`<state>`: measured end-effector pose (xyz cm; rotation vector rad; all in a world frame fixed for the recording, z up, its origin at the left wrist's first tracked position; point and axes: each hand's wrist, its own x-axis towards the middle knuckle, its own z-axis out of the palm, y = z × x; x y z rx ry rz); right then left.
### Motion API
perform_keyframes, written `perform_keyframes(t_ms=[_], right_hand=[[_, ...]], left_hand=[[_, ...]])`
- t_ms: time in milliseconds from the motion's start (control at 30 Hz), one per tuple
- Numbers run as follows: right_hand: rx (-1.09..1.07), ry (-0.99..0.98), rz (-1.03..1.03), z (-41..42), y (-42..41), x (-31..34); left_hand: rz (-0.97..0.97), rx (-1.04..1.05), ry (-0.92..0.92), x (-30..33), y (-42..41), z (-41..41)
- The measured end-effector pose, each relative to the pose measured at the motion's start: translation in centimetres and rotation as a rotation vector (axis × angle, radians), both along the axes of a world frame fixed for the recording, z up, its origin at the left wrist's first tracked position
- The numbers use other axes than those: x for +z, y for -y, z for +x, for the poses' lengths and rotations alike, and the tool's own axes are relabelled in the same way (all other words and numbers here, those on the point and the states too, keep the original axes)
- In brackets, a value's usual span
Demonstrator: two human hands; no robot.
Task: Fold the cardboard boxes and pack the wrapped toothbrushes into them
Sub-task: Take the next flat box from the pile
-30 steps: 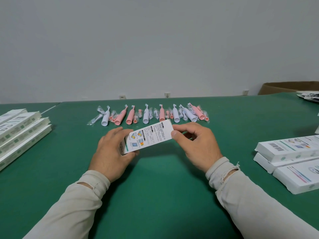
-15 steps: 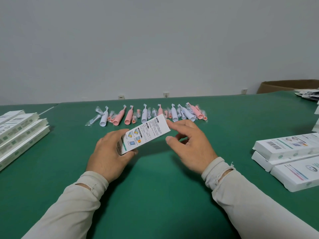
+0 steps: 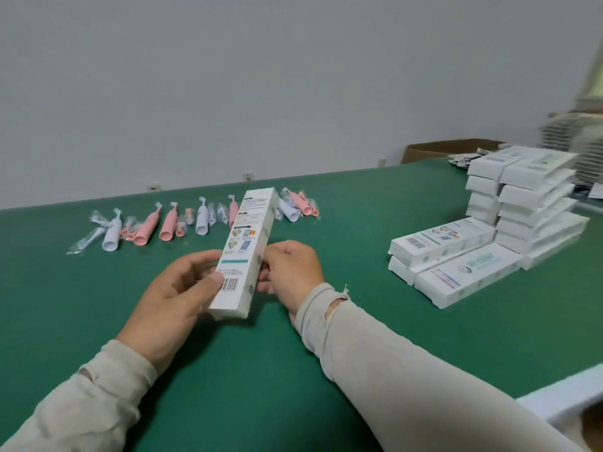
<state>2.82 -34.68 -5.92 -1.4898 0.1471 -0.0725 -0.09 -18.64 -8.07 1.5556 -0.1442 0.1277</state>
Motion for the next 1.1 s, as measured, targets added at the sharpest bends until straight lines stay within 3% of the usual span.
perform_keyframes(t_ms=[100,233,367,500,533,633,767,933,1100], right_hand=[[-0.12,0.021,-0.205,-1.0,-0.6,-0.6],[-0.161,0.088,-0.205,-1.5,-1.0,-0.4],[-0.021,0.125,-0.3,-2.7,-0.6,-0.5],[0.208,0.772,-1.265,-4.3,2.9,-0.3],[0.285,0.902,-1.401,-4.7,3.3,0.1],[0.391,0.97,-1.515,-6.4,3.0,1.2],[0.193,1.061,-1.663,-9.0,3.7,2.7],[-0.257,1.045,-1.516,-12.3,10.0,3.8],[-0.505,0.655,-1.589,-12.0,16.6,2.9]], left_hand=[[-0.179,-0.113,-0.157,-0.2,1.3,-0.1],[-0.283,-0.174,-0.201,0.2,1.3,0.2],[-0.376,-0.148,-0.255,0.6,1.2,0.0],[-0.384,-0.076,-0.296,1.0,0.8,-0.3],[-0.374,-0.087,-0.296,1.1,0.8,-0.4],[-0.365,-0.185,-0.301,0.8,0.9,-0.8],[-0.323,-0.407,-0.317,0.4,1.5,-1.2],[-0.274,-0.197,-0.255,0.5,1.8,-0.9],[-0.274,-0.151,-0.223,0.2,1.7,-1.1]])
